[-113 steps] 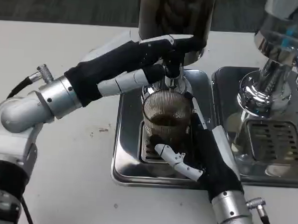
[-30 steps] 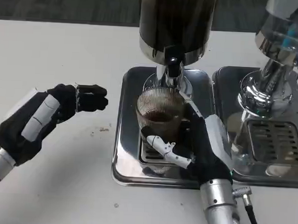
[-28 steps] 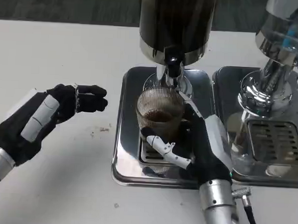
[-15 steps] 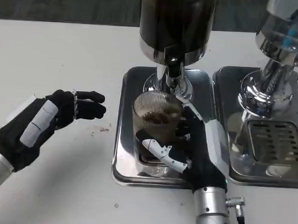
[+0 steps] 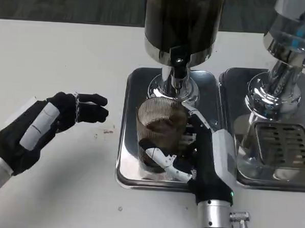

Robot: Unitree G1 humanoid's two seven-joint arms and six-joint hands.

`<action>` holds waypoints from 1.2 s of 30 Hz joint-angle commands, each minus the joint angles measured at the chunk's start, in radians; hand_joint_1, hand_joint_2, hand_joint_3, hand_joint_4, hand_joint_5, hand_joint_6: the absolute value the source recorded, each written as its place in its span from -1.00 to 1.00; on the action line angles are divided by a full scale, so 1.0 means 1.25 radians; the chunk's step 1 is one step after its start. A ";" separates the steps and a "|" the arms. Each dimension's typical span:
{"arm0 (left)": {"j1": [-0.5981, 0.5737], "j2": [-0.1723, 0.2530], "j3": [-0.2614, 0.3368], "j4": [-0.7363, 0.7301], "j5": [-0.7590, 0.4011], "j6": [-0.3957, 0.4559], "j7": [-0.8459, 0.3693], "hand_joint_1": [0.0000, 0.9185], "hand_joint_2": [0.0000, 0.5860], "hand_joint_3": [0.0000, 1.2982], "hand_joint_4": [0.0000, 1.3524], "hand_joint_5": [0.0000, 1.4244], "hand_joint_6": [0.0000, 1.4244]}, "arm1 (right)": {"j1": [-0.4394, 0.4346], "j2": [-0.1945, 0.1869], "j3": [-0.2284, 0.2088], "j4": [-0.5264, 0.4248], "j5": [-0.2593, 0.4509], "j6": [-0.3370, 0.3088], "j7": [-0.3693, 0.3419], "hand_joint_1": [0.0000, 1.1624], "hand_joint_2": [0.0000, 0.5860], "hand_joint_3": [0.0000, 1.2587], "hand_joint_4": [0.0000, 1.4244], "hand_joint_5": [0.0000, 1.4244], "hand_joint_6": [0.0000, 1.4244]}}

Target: Grasp the cup under the faucet to collect the drink, then remove the cup.

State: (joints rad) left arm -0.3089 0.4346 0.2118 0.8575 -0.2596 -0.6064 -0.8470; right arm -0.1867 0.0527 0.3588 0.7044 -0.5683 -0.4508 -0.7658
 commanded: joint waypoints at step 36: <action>-0.029 -0.009 -0.040 0.030 0.035 -0.042 -0.004 -1.00 -0.52 -0.33 -0.35 -0.43 -0.58 | 0.143 -0.076 -0.016 -0.197 -0.095 -0.031 -0.149 0.22 -0.21 -0.09 -0.07 0.19 0.67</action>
State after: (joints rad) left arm -0.3368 0.4281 0.1709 0.8974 -0.2262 -0.6393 -0.8494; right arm -0.0231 -0.0364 0.3544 0.5173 -0.6838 -0.4726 -0.9367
